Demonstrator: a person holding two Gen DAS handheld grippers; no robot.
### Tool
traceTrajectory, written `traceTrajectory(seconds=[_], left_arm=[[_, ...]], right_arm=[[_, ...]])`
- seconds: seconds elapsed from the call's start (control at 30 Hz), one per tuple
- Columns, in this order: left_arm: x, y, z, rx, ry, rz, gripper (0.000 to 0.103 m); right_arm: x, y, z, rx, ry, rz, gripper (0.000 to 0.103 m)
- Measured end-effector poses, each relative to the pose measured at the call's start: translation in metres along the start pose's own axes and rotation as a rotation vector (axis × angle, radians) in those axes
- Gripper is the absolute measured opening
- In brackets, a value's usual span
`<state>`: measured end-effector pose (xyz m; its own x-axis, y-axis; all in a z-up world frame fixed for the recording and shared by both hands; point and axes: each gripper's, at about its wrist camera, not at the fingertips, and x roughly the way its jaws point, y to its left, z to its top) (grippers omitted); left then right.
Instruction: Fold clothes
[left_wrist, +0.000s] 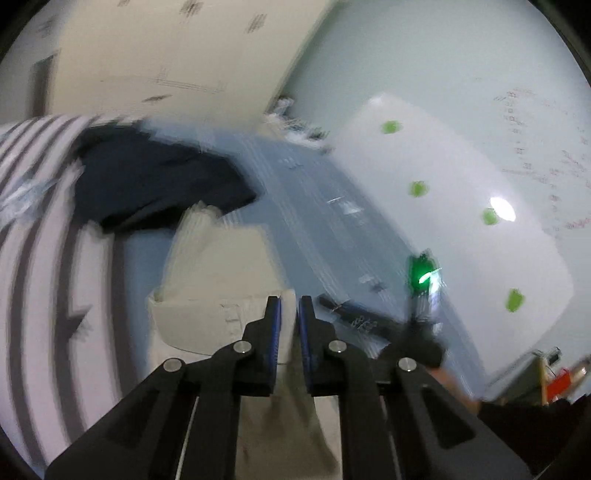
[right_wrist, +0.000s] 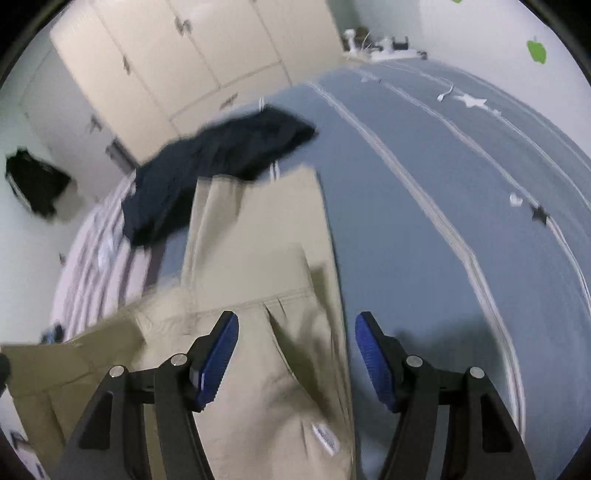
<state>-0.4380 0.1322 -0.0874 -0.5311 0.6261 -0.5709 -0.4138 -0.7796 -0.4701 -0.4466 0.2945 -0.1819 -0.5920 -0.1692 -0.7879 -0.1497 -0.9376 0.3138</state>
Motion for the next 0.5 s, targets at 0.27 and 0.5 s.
traceTrajectory(seconds=[0.27,0.5], left_arm=[[0.043,-0.007,0.034,-0.001,0.050,-0.059,0.051],[0.045,0.102,-0.039,-0.105,0.191,0.256,0.051]], right_arm=[[-0.023,-0.026,0.006,-0.009,0.025,0.031,0.062],[-0.006,-0.034,-0.053,-0.040,0.163,0.016,0.062]])
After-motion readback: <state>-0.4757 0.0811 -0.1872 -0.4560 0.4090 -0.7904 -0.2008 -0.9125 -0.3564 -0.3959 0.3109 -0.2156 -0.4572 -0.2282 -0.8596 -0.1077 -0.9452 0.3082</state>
